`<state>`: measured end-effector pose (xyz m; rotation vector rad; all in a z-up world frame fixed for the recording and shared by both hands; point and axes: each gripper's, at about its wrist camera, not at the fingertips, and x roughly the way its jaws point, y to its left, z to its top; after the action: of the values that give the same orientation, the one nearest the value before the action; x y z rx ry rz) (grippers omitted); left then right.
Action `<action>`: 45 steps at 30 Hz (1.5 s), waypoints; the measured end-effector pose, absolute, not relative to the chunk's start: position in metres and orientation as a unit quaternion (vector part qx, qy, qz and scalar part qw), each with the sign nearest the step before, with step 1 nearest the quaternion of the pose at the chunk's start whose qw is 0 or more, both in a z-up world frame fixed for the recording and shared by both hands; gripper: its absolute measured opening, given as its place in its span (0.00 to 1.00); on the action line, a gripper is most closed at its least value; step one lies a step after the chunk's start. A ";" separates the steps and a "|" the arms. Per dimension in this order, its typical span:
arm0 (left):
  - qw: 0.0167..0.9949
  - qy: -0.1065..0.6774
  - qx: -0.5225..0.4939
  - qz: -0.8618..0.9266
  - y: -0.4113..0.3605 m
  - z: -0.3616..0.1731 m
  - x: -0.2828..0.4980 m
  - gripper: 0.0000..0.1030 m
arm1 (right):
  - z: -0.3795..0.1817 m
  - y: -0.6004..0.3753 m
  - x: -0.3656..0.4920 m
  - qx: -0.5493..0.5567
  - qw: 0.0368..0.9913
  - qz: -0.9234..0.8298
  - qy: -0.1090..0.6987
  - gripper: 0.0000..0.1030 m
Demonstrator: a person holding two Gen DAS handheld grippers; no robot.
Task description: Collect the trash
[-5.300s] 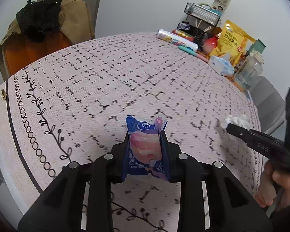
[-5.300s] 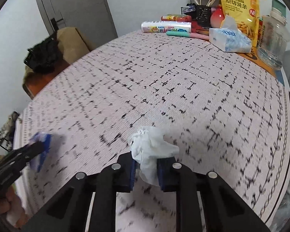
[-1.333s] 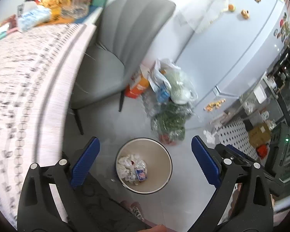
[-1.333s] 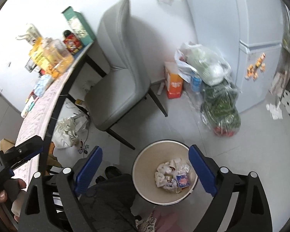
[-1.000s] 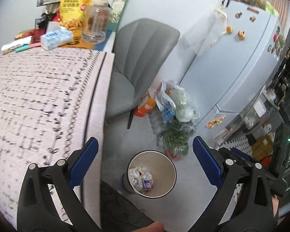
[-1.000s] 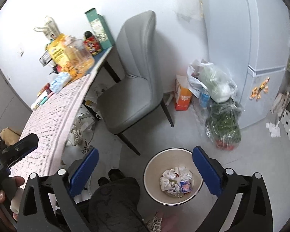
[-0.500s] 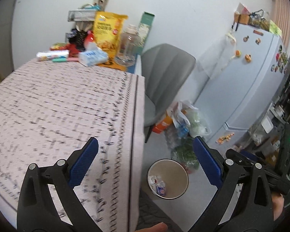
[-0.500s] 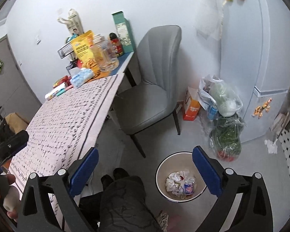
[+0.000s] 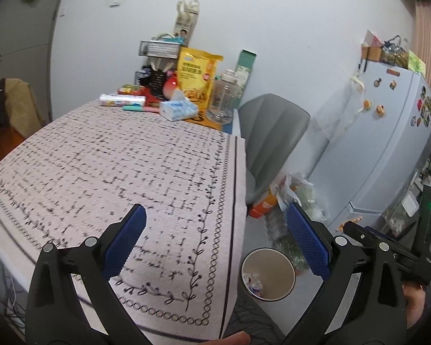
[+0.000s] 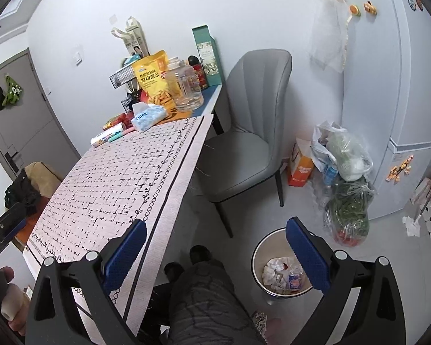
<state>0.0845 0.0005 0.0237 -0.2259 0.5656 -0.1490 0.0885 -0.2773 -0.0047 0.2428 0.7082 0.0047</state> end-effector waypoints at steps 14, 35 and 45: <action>0.959 0.255 -0.118 -0.019 0.026 0.015 0.038 0.94 | -0.003 -0.245 0.068 0.094 0.939 0.039 0.329 0.92; 0.965 0.237 -0.108 -0.004 0.026 0.021 0.032 0.94 | -0.001 -0.229 0.062 0.084 0.944 0.055 0.313 0.92; 0.966 0.234 -0.106 -0.003 0.023 0.022 0.030 0.94 | -0.003 -0.224 0.060 0.085 0.942 0.071 0.318 0.92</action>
<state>0.0301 0.0235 0.0215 -0.2138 0.4740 -0.0064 0.0605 -0.2237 -0.0026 0.1728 0.6477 0.1455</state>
